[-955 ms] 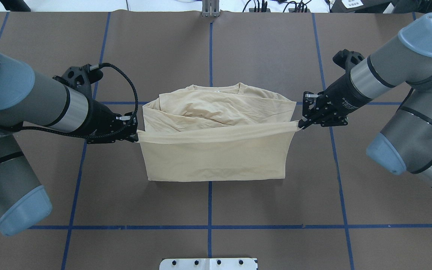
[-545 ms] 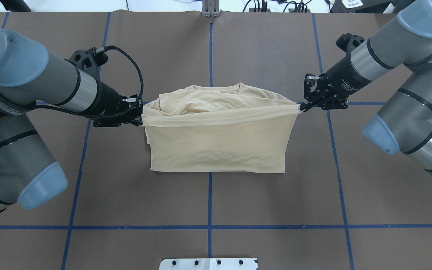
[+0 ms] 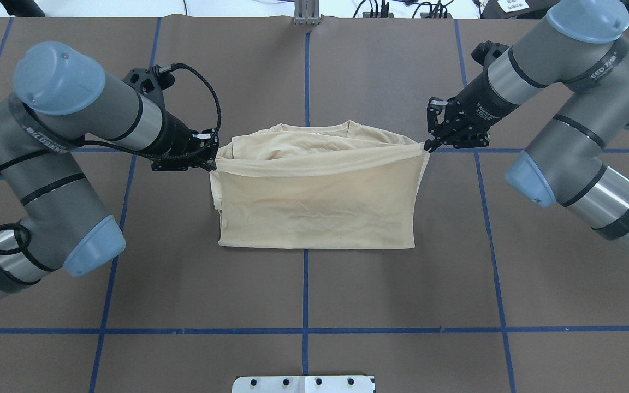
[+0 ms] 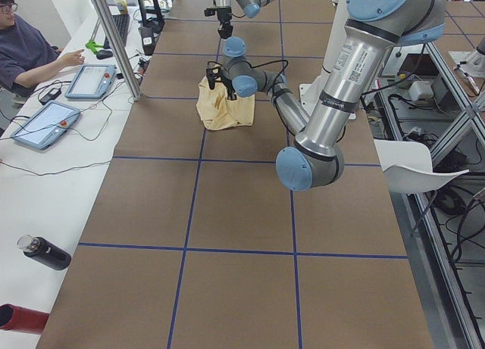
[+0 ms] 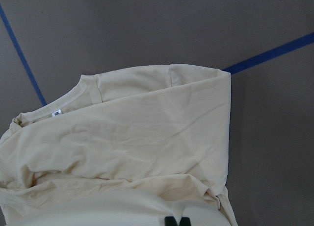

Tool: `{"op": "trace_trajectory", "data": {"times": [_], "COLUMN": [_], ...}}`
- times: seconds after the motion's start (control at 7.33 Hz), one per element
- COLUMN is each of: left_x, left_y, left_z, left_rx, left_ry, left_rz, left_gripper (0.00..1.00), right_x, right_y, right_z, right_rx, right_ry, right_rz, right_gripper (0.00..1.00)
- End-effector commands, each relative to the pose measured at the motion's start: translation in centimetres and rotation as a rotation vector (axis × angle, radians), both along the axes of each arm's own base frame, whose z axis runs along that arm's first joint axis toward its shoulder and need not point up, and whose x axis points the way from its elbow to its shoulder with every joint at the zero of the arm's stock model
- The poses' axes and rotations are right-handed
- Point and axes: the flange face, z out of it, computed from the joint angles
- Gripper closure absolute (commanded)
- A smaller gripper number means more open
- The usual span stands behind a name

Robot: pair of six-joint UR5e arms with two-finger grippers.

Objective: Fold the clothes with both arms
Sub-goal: 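Carry the hem with both grippers over the shirt toward the collar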

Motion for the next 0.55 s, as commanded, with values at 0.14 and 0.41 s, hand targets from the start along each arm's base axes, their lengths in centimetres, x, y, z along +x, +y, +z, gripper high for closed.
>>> {"op": "trace_trajectory", "data": {"times": [0.14, 0.41], "left_x": [0.7, 3.1], "left_y": [-2.6, -4.8], "left_z": [0.4, 0.4], "left_rx": [0.008, -0.014], "left_ry": [0.008, -0.012], "left_rz": [-0.022, -0.026], "left_gripper": [1.00, 1.00], "right_x": [-1.5, -2.4], "right_y": [-2.2, -3.6], "right_z": [1.0, 1.4], "right_rx": [-0.019, -0.020], "right_ry": [0.032, 0.054], "right_rz": [0.010, 0.022], "right_gripper": [1.00, 1.00]}}
